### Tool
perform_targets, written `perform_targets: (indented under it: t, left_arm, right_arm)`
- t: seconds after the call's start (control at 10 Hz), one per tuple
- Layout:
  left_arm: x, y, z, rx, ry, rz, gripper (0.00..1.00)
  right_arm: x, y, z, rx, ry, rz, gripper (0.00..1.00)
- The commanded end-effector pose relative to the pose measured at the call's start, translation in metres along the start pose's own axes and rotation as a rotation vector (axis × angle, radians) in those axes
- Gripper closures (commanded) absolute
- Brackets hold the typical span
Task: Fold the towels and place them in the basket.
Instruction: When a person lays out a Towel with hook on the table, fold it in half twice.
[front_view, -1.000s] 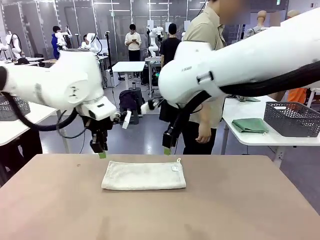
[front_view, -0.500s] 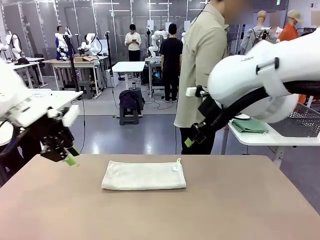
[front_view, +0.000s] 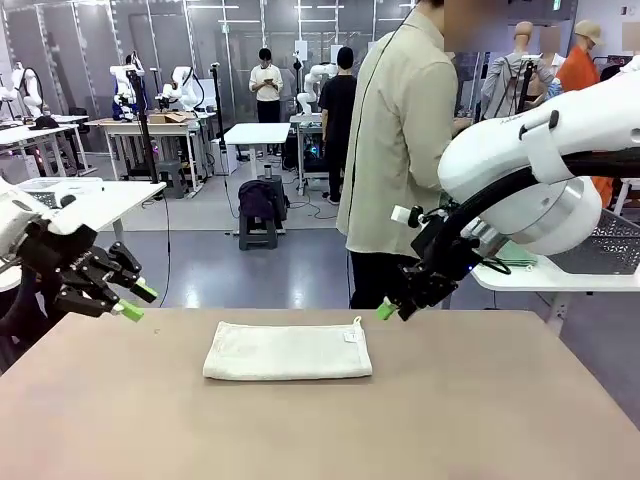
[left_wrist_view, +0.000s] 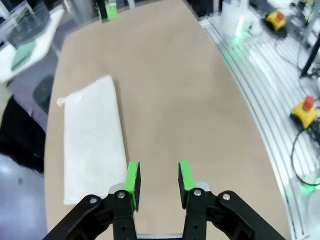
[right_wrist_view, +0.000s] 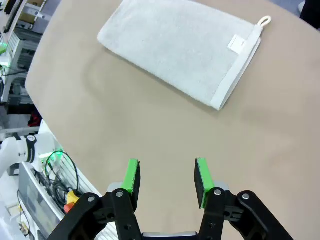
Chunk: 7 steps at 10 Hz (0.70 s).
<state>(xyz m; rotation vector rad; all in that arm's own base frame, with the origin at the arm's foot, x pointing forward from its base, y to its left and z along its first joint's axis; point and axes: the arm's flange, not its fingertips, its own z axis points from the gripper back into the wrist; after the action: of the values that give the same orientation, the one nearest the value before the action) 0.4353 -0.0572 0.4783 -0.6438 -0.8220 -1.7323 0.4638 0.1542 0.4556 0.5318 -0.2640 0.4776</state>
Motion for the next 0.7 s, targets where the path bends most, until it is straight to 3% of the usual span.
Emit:
perform_targets:
  t: [0.0, 0.3, 0.6]
  left_arm:
    - [-0.021, 0.011, 0.016, 0.013, -0.149, 0.127, 0.58]
    - [-0.027, 0.001, 0.024, 0.081, -0.22, 0.293, 0.58]
    - [-0.03, 0.005, 0.004, 0.094, -0.2, 0.366, 0.58]
  right_arm:
    - [-0.001, 0.008, 0.004, -0.038, -0.051, 0.021, 0.44]
    - [0.004, 0.008, 0.006, -0.02, -0.034, 0.019, 0.44]
    - [0.006, 0.02, -0.015, -0.046, -0.088, -0.181, 0.44]
